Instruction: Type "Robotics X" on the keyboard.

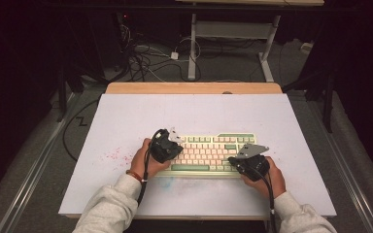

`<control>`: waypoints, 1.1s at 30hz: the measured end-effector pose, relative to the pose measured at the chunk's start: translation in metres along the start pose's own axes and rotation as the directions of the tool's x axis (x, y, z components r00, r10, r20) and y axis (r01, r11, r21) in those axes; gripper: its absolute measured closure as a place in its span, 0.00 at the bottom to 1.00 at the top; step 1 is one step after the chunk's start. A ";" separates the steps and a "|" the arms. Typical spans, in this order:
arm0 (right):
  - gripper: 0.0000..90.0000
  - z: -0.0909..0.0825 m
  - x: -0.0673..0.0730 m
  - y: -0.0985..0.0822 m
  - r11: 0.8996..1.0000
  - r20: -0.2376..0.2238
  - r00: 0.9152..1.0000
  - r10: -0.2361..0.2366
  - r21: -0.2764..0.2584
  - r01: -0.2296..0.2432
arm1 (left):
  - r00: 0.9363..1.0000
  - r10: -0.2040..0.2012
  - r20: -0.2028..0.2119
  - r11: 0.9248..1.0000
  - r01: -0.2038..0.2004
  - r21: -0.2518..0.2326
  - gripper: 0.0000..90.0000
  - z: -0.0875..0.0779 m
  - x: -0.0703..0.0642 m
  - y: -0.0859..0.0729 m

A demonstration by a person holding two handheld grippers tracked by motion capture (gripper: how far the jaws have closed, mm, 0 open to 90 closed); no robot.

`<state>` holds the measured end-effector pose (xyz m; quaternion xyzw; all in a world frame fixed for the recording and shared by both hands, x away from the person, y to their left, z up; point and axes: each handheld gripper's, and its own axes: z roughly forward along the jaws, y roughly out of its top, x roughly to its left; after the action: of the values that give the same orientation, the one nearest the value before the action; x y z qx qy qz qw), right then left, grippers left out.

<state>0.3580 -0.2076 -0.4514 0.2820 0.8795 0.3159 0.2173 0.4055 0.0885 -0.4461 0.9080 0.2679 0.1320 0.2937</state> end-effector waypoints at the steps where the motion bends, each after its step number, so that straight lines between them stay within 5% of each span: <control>1: 1.00 0.000 0.000 0.000 1.000 -0.001 1.000 -0.001 0.000 0.001 | 1.000 0.002 -0.005 1.000 -0.002 0.000 0.97 0.000 -0.001 0.000; 4: 1.00 0.000 0.000 0.000 1.000 -0.006 1.000 0.000 -0.002 0.000 | 0.999 0.034 -0.018 0.999 -0.034 0.006 0.97 -0.002 -0.005 0.001; 11: 1.00 -0.011 -0.001 0.005 0.998 -0.006 1.000 0.005 -0.056 -0.006 | 0.999 0.019 -0.040 0.992 -0.023 -0.127 0.97 -0.025 -0.004 -0.004; 18: 1.00 -0.026 -0.003 0.011 0.993 -0.011 1.000 0.019 -0.116 -0.020 | 0.996 0.022 -0.085 0.979 -0.039 -0.201 0.88 -0.048 -0.002 -0.020; 27: 1.00 -0.034 -0.005 0.015 0.987 -0.027 0.999 0.029 -0.155 -0.033 | 0.987 -0.006 -0.159 0.956 -0.041 -0.289 0.45 -0.064 0.000 -0.046; 33: 1.00 -0.037 -0.006 0.016 0.985 -0.033 0.999 0.030 -0.169 -0.035 | 0.981 -0.027 -0.191 0.948 -0.035 -0.316 0.28 -0.069 -0.002 -0.063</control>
<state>0.3473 -0.2171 -0.4138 0.2721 0.8478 0.3974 0.2221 0.3509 0.1624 -0.4293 0.8325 0.2685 0.2611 0.4084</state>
